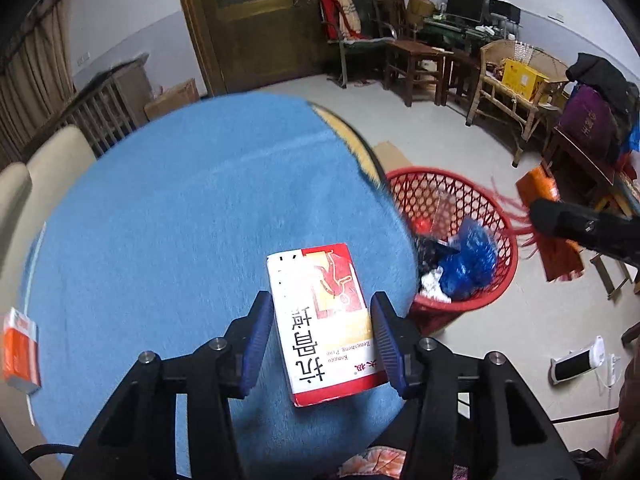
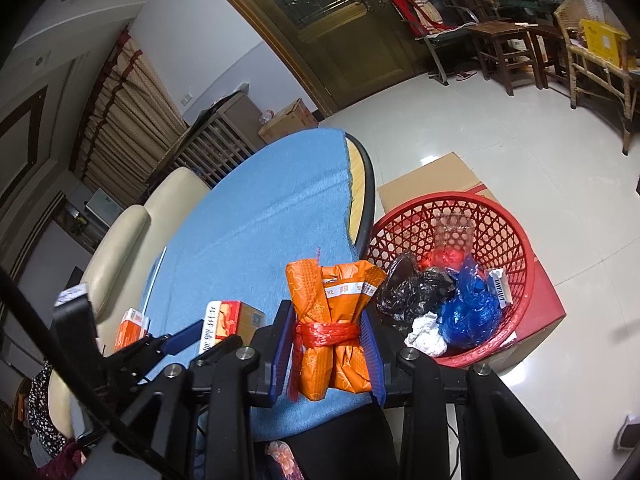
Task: Collect trash
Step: 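Lower the orange bundle and medicine box into the red basket with both tools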
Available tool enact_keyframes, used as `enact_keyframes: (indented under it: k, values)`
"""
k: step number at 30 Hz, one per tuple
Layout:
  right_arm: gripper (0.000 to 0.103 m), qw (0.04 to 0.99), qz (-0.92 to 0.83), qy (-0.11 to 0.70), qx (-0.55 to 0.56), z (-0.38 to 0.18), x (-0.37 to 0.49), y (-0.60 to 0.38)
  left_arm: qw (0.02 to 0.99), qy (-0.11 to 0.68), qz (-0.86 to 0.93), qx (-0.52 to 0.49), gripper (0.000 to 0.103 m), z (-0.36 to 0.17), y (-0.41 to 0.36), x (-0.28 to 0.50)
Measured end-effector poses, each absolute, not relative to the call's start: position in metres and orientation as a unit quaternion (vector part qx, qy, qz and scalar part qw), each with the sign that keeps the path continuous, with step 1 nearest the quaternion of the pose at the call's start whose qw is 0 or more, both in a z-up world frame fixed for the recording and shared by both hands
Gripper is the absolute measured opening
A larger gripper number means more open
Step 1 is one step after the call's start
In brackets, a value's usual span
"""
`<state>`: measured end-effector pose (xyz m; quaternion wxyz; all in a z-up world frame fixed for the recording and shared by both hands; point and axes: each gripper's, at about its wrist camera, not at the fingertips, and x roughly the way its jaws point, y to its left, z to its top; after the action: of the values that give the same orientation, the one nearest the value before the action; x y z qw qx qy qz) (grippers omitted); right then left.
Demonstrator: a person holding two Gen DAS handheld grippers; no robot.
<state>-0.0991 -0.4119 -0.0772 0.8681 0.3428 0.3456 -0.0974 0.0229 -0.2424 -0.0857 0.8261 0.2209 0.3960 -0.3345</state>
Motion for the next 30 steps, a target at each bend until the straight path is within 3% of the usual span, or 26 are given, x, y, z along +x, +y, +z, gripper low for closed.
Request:
enact_keyframes:
  k: [15,30]
  values:
    - [0.035,0.871,-0.124,0.313,0.358,-0.063,-0.124,-0.440,0.847,0.310,-0.350,0.252,0.052,-0.031,-0.282,-0.001]
    - [0.035,0.862,-0.140,0.303,0.380,-0.069,-0.140,-0.464,0.841,0.300,-0.361,0.270,0.052,-0.033,-0.319,-0.006]
